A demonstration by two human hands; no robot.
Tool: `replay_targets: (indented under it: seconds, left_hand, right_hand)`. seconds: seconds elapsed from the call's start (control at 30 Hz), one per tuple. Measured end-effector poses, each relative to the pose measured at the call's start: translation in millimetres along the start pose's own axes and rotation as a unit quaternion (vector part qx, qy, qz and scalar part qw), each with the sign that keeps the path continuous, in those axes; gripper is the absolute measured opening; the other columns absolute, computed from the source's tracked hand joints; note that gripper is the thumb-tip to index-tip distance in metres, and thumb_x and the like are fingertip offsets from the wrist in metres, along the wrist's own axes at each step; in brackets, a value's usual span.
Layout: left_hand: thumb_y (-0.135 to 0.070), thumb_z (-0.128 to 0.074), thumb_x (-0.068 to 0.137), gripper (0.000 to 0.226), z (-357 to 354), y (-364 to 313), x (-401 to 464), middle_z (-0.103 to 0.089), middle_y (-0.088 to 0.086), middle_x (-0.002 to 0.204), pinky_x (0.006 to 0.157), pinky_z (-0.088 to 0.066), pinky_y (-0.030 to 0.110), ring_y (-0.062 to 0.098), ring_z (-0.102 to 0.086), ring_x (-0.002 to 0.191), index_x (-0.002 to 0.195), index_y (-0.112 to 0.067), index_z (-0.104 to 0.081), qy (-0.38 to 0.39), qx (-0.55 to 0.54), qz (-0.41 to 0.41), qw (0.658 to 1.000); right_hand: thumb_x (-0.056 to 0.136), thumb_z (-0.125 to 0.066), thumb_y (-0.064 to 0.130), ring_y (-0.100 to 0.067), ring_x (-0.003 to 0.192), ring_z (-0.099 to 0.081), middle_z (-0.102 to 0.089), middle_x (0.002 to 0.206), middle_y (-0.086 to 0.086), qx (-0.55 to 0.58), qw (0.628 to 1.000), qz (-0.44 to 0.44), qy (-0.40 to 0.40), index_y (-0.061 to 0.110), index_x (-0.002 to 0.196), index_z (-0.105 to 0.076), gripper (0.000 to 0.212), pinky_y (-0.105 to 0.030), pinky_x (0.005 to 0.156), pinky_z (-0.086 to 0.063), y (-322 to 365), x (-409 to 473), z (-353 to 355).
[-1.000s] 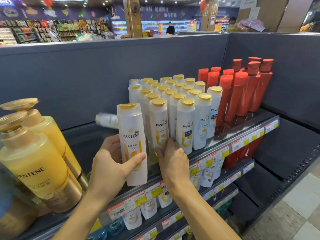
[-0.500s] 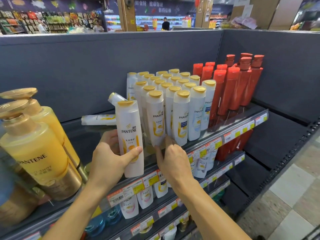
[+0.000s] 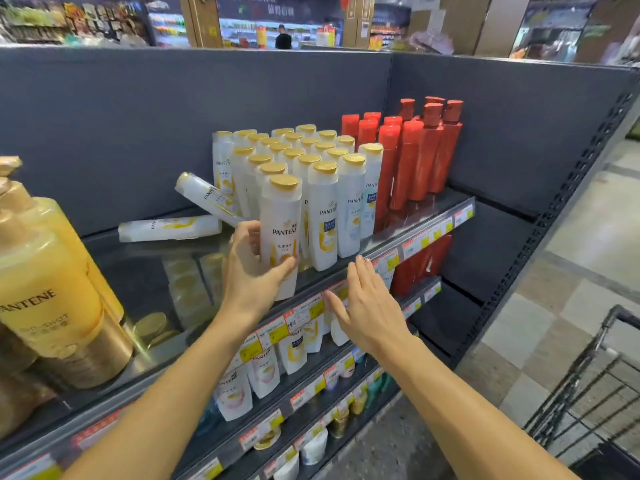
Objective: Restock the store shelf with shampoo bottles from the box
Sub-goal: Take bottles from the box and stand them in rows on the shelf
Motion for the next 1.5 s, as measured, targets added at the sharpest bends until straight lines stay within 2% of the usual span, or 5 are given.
replay_targets:
  seconds: [0.23,0.37,0.6,1.27,1.5]
  left_hand:
    - [-0.007,-0.053,0.092,0.009,-38.1,24.9,-1.5,-0.059,0.007,0.100,0.080,-0.037,0.025,0.019,-0.050,0.090,0.095,-0.007,-0.061,0.080,-0.029,0.218,0.972]
    - [-0.009,-0.060,0.083,0.015,-30.2,18.5,-0.2,-0.057,-0.006,0.083,0.057,-0.034,0.013,0.008,-0.054,0.078,0.082,-0.023,-0.055,0.000,0.036,0.177,0.984]
    - [-0.016,-0.078,0.075,0.048,-22.2,15.5,5.0,-0.060,-0.011,0.102,0.082,-0.053,0.031,0.010,-0.060,0.097,0.092,-0.046,-0.045,-0.018,0.086,0.081,0.993]
    - [-0.023,-0.082,0.072,0.045,-34.4,25.7,8.9,-0.061,-0.010,0.103,0.083,-0.055,0.027,0.006,-0.063,0.098,0.104,-0.028,-0.052,-0.026,0.040,0.074,0.996]
    - [-0.054,-0.057,0.086,0.066,14.4,2.6,6.7,-0.041,-0.009,0.138,0.096,-0.036,0.024,0.009,-0.044,0.123,0.139,-0.022,-0.034,-0.040,0.233,0.046,0.971]
  right_hand:
    - [0.097,-0.017,0.061,-0.023,0.149,0.009,0.008,0.161,-0.015,0.029,0.998,-0.018,0.047,0.001,0.153,-0.001,0.084,-0.035,0.122,-0.001,-5.4,16.7,-9.8]
    - [0.090,-0.006,0.069,-0.025,0.149,0.011,0.012,0.160,-0.018,0.033,0.999,-0.021,0.021,-0.001,0.152,0.003,0.093,-0.035,0.122,0.001,-4.4,18.9,-19.3]
    - [0.088,-0.006,0.075,-0.033,0.148,-0.014,-0.013,0.158,-0.025,0.040,0.997,-0.038,-0.059,-0.007,0.148,-0.023,0.104,-0.040,0.120,-0.016,-1.8,23.0,-30.8]
    - [0.084,-0.004,0.078,-0.029,0.150,-0.003,-0.003,0.160,-0.021,0.039,0.997,-0.040,-0.044,-0.004,0.151,-0.014,0.106,-0.038,0.122,-0.011,-2.2,23.9,-33.9]
    - [0.081,-0.002,0.075,-0.012,0.146,0.020,0.022,0.159,-0.005,0.132,0.990,-0.051,-0.021,0.008,0.152,0.010,0.099,-0.029,0.121,0.002,-4.1,17.9,7.6]
Point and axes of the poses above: each hand's wrist, its own x-axis towards the middle knuckle, its own z-axis out of the back of the hand, y = z × x, the point moved 6 cm from there along x, towards the middle knuckle
